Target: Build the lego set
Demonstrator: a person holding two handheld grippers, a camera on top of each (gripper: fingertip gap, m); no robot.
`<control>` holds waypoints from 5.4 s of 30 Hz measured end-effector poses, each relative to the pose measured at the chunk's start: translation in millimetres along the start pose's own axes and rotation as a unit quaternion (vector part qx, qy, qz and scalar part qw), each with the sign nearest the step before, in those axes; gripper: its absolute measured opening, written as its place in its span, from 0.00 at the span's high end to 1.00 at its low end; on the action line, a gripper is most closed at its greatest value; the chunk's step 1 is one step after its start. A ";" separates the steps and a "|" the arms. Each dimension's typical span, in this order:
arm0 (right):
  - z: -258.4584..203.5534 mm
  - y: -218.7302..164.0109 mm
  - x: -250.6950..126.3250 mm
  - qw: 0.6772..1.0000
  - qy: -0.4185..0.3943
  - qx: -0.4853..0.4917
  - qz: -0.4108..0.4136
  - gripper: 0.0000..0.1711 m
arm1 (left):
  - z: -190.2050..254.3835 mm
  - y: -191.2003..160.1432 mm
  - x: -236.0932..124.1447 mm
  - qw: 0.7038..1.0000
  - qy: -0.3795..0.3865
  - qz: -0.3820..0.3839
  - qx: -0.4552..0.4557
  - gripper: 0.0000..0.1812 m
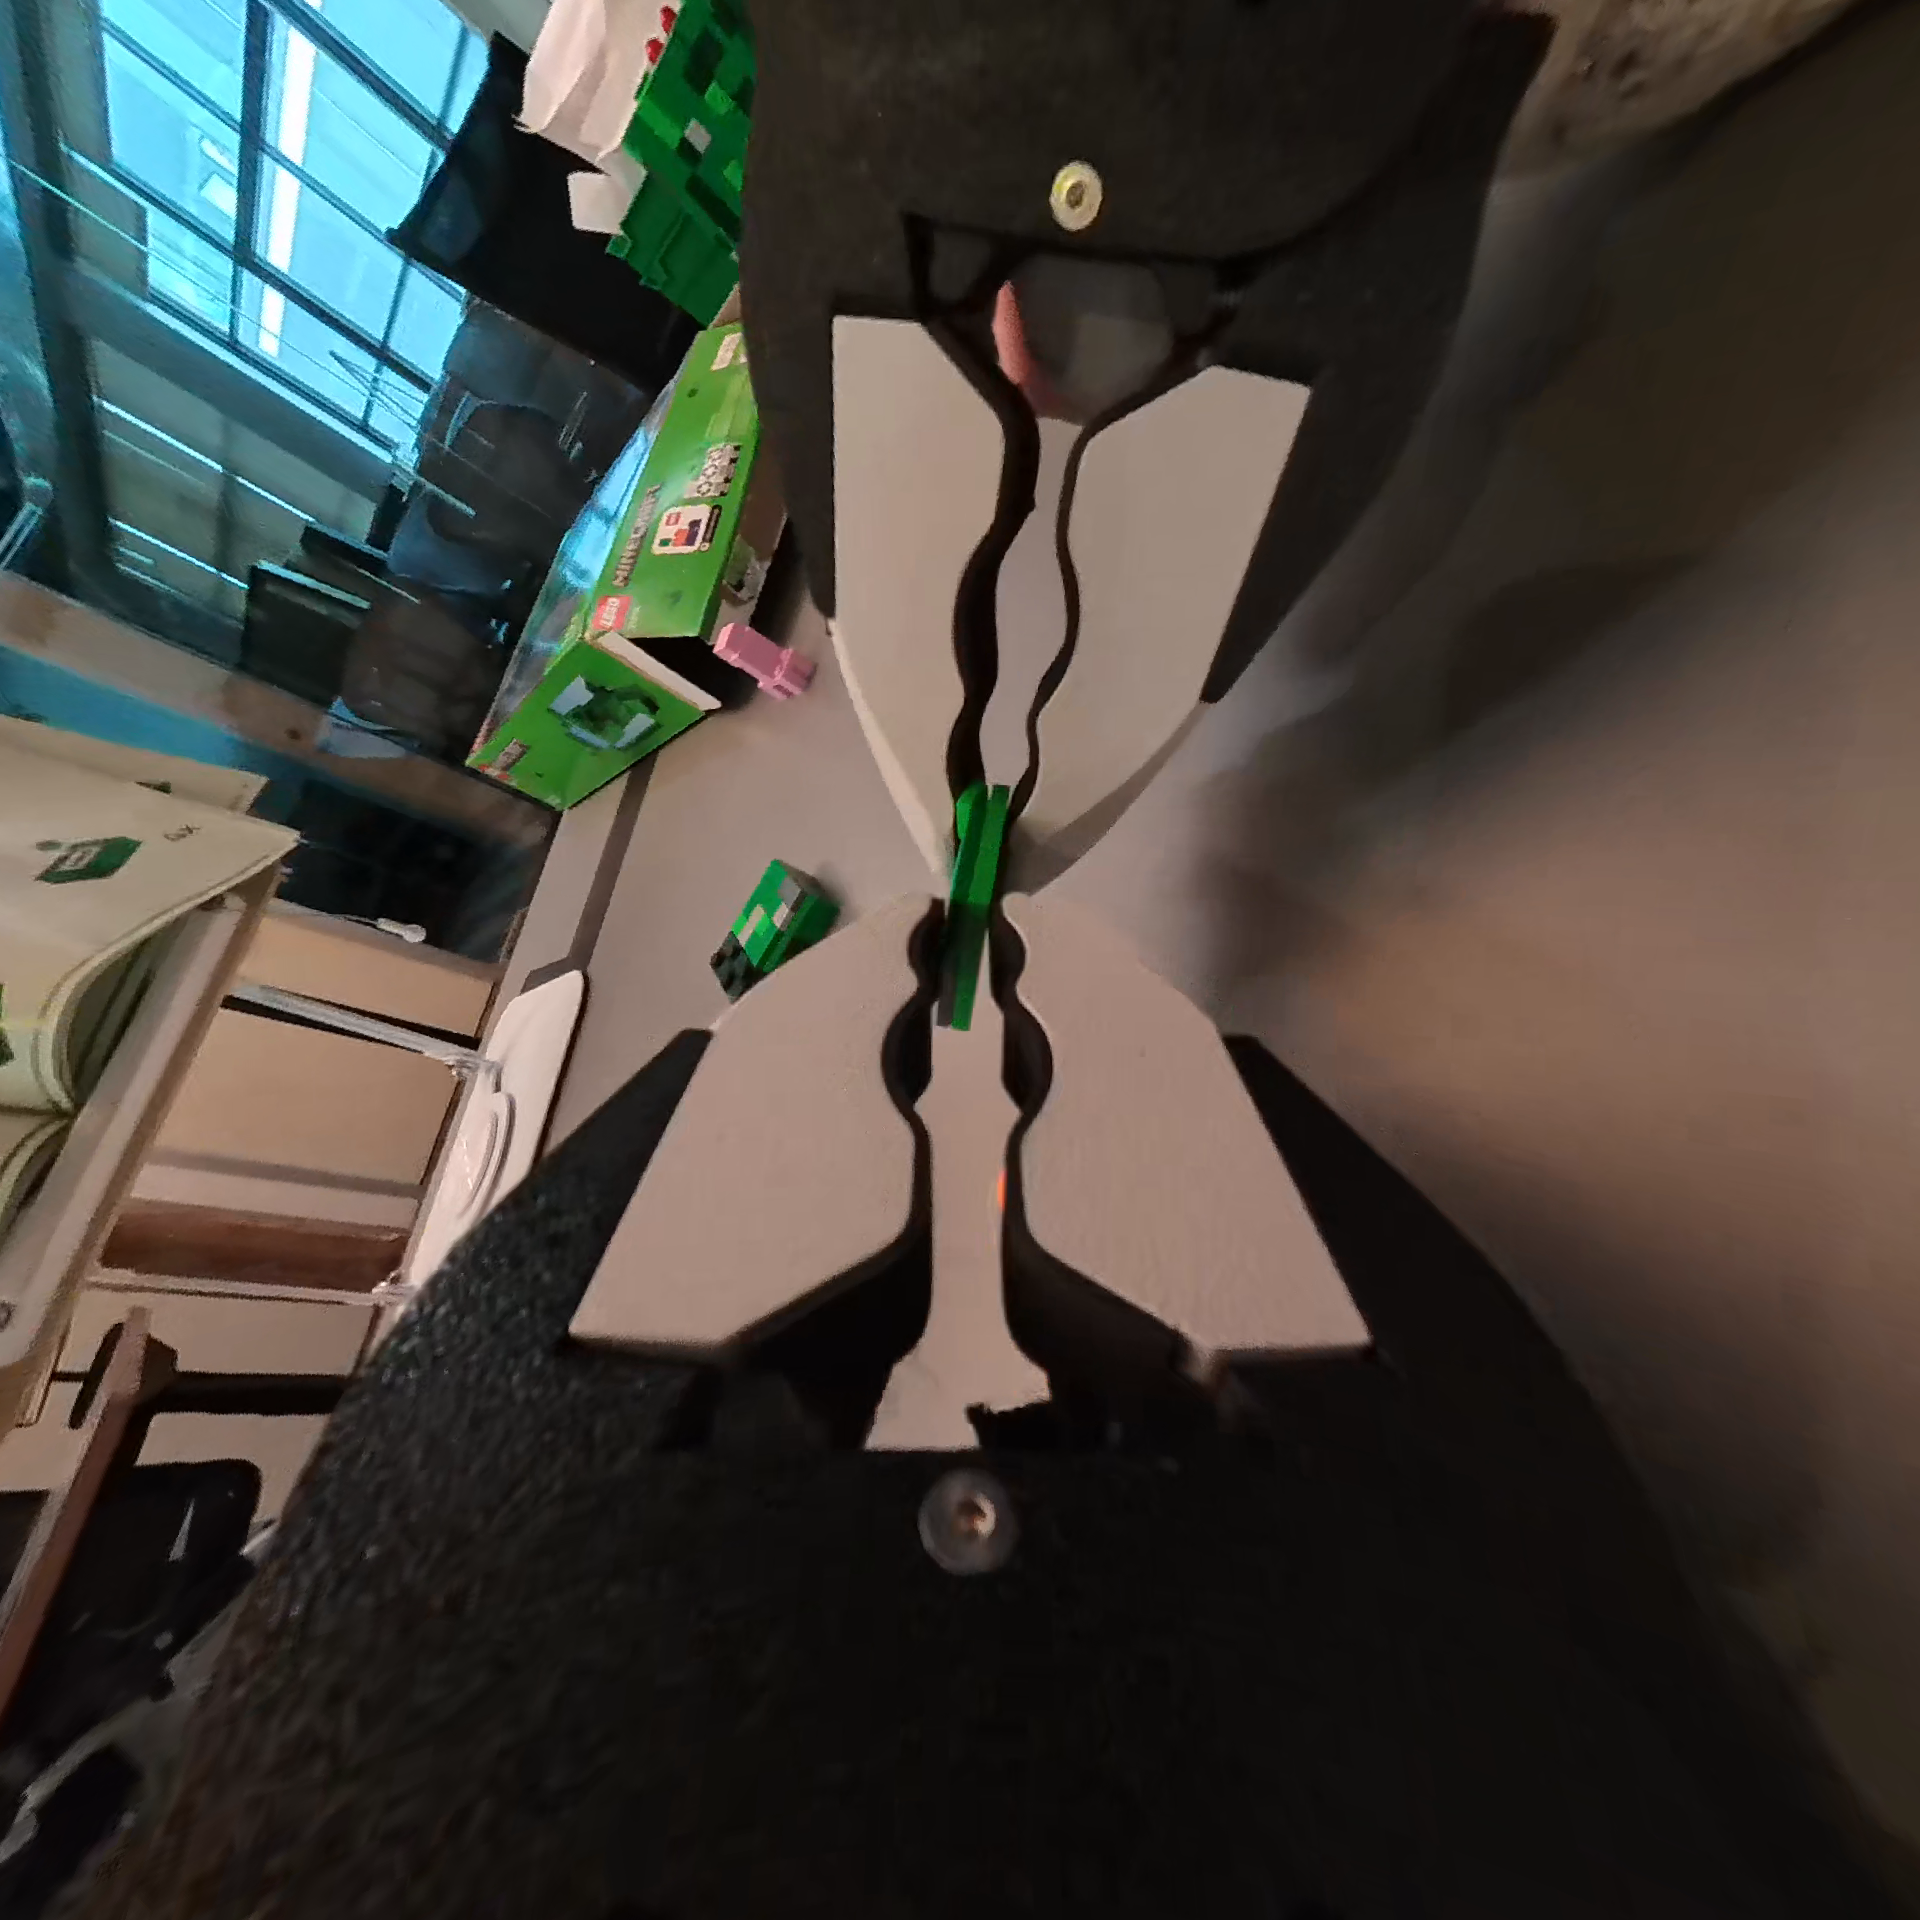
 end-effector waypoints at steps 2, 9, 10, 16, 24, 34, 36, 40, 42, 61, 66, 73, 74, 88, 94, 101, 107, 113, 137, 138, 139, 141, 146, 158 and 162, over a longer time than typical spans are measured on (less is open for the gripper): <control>-1.1 0.3 -0.5 1.000 -0.002 -0.014 -0.006 0.96 | 1.7 -0.4 -0.5 1.000 -0.008 -0.001 0.003 0.96; -0.9 2.3 -3.3 0.990 -0.040 -0.124 -0.049 0.96 | 2.2 1.0 -1.6 1.000 -0.021 0.003 -0.013 0.96; -0.8 2.4 -3.5 0.988 -0.047 -0.139 -0.055 0.96 | 2.2 1.2 -1.8 1.000 -0.023 0.004 -0.018 0.95; 0.9 2.7 -3.7 0.969 -0.091 -0.206 -0.100 0.96 | 1.3 0.8 -1.4 0.999 -0.030 0.004 -0.039 0.94; 19.3 -2.6 -7.5 0.965 -0.170 -0.167 -0.106 0.96 | -10.1 4.3 3.4 0.981 -0.040 0.029 -0.190 0.74; 26.2 1.5 -15.8 0.946 -0.226 -0.209 -0.104 0.96 | -14.5 4.6 5.2 0.947 -0.079 0.038 -0.309 0.65; 25.7 1.8 -15.4 0.941 -0.233 -0.218 -0.109 0.97 | -15.2 6.4 4.5 0.939 -0.088 0.047 -0.328 0.66; 26.1 5.0 -16.1 0.931 -0.257 -0.233 -0.110 0.97 | -18.5 8.8 2.1 0.934 -0.088 0.064 -0.340 0.72; 26.9 6.4 -16.5 0.927 -0.266 -0.239 -0.111 0.96 | -18.6 9.0 2.0 0.936 -0.083 0.066 -0.337 0.74; 22.5 -5.5 -12.9 0.939 -0.270 -0.192 -0.088 0.78 | -26.3 4.7 0.2 0.943 -0.051 0.064 -0.324 0.80; 35.9 -40.4 -20.0 0.959 -0.277 -0.024 -0.058 0.75 | -51.5 -6.5 -11.1 0.939 0.022 0.070 -0.336 0.80; 47.4 -71.9 -28.6 0.942 -0.282 0.180 0.003 0.76 | -88.2 -27.4 -32.9 0.922 0.142 0.077 -0.351 0.80; 48.0 -73.6 -28.5 0.941 -0.282 0.188 0.006 0.76 | -91.5 -30.1 -35.2 0.921 0.154 0.076 -0.351 0.80; 44.2 -69.3 -23.6 0.948 -0.274 0.164 0.001 0.80 | -88.7 -36.4 -29.4 0.937 0.149 0.074 -0.308 0.80; 55.8 -67.5 -12.6 0.942 -0.268 0.197 0.032 0.81 | -79.4 -29.8 -21.4 0.952 0.144 0.075 -0.259 0.80; 80.3 -70.3 4.7 0.930 -0.288 0.218 0.067 0.82 | -72.6 -27.8 -17.0 0.963 0.147 0.061 -0.216 0.80; 91.9 -75.4 6.2 0.919 -0.301 0.237 0.096 0.83 | -87.1 -31.5 -24.0 0.944 0.161 0.092 -0.271 0.80; 124.4 -77.2 19.4 0.901 -0.323 0.244 0.156 0.84 | -119.5 -45.8 -25.0 0.927 0.185 0.118 -0.304 0.80; 319.6 -187.4 148.0 0.643 -0.441 0.595 0.195 0.81 | -128.1 -51.6 -2.3 0.948 0.106 0.119 -0.277 0.80; 319.7 -187.9 149.1 0.636 -0.436 0.604 0.201 0.81 | -128.9 -52.4 -2.5 0.946 0.106 0.119 -0.283 0.80; 319.3 -189.6 150.7 0.631 -0.432 0.612 0.200 0.81 | -129.6 -52.8 -2.9 0.944 0.105 0.121 -0.288 0.80; 317.2 -192.9 154.9 0.625 -0.425 0.627 0.192 0.81 | -131.1 -53.7 -3.7 0.941 0.105 0.124 -0.298 0.80; 314.1 -192.4 163.7 0.619 -0.412 0.638 0.199 0.82 | -132.5 -54.8 -4.4 0.938 0.105 0.125 -0.307 0.80; 321.4 -190.6 163.6 0.613 -0.401 0.639 0.235 0.85 | -125.6 -53.9 -0.1 0.947 0.093 0.109 -0.287 0.80; 323.1 -188.4 164.6 0.613 -0.389 0.642 0.246 0.84 | -125.3 -54.0 0.1 0.947 0.092 0.108 -0.287 0.80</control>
Point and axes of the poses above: each gripper's, where its closed fingertips meet, x out along the fingers, y out of its top, z = x × y across the jaws, the point moved 3 cm from there along -x, back along the fingers, and after that the axes turned 14 degrees about -x, right-handed, at the moved point
